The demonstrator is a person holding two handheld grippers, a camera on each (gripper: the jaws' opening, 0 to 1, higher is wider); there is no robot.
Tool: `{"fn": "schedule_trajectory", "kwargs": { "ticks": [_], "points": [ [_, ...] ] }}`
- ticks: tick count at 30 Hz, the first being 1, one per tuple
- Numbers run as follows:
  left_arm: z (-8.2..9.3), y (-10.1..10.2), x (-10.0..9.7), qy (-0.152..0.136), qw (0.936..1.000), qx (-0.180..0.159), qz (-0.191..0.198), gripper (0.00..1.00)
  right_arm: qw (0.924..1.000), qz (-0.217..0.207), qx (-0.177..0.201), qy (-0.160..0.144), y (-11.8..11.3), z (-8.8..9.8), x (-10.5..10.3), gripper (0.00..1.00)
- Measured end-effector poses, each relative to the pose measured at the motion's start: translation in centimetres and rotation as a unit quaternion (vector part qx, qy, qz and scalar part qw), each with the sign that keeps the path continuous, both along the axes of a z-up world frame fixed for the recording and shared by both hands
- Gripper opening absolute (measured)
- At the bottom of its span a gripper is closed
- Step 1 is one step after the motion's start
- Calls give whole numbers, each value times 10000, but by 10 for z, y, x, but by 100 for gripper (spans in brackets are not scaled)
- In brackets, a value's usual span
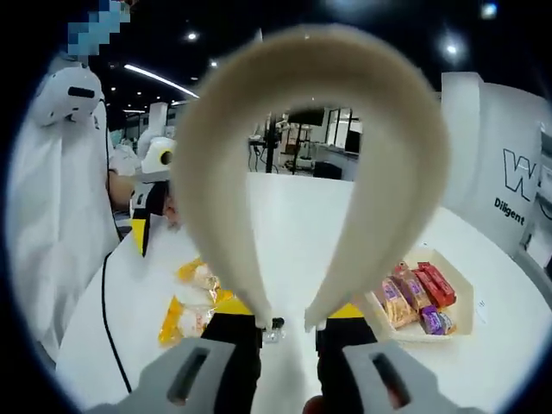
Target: Place the target food into the container with the food tongs after gripping and lifting it, then release it inside without dropping or visibly crushing the food.
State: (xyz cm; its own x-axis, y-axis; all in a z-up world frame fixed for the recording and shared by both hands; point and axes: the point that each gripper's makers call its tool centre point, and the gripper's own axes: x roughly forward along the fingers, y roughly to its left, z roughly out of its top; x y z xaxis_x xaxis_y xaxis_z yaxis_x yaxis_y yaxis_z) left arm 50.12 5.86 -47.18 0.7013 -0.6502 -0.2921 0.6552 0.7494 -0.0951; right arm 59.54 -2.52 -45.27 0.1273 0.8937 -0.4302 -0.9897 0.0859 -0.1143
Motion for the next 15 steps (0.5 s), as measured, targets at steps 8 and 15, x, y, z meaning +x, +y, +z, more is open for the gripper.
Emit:
{"fn": "schedule_trajectory", "kwargs": {
  "ticks": [8, 15],
  "points": [
    [-1, -1, 0, 21, 10000, -11, -8, 79, 9999, 117, -103, 21, 1, -10, -12, 18],
    [-2, -3, 0, 32, 10000, -16, -29, 79, 9996, 186, -234, 4, 1, -20, -18, 18]
  ]
}}
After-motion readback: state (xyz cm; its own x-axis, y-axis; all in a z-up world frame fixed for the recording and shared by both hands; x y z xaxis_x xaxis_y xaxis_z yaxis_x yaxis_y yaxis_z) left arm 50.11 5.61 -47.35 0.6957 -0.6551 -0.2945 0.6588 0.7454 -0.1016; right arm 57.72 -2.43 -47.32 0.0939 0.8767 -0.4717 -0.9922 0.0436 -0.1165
